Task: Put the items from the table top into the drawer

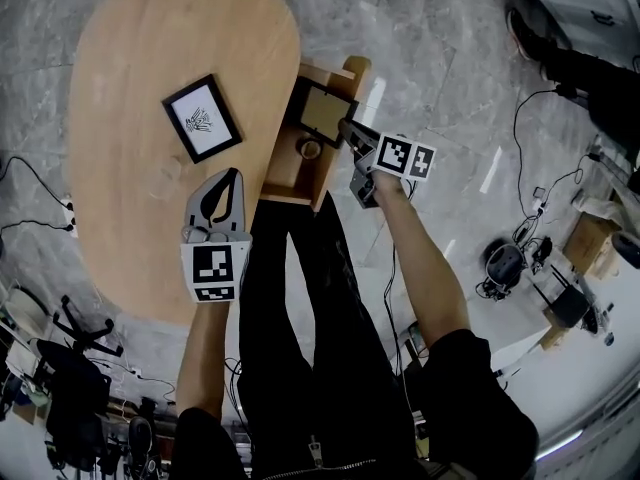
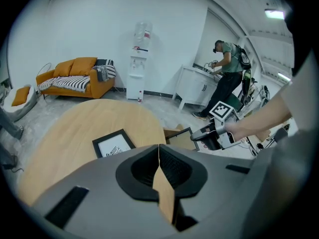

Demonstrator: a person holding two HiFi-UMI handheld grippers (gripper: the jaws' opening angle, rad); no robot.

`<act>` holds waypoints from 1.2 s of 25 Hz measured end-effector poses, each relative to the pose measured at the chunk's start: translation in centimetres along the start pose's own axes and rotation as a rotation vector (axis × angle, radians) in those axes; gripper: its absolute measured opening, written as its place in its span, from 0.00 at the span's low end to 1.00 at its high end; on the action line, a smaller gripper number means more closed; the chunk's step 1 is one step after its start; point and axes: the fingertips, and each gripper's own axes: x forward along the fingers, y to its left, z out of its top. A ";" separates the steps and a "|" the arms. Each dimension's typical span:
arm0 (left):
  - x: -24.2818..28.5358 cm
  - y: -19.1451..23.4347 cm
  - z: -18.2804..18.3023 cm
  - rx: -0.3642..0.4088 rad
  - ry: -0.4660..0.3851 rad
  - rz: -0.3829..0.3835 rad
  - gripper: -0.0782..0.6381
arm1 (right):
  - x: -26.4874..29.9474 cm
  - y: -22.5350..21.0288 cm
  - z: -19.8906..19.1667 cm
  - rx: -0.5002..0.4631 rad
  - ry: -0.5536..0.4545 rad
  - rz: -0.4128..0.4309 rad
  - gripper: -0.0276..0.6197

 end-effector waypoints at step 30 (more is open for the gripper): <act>-1.0 0.9 -0.5 -0.056 -0.008 0.037 0.13 | -0.7 -0.5 2.3 -0.118 -0.014 -0.168 0.26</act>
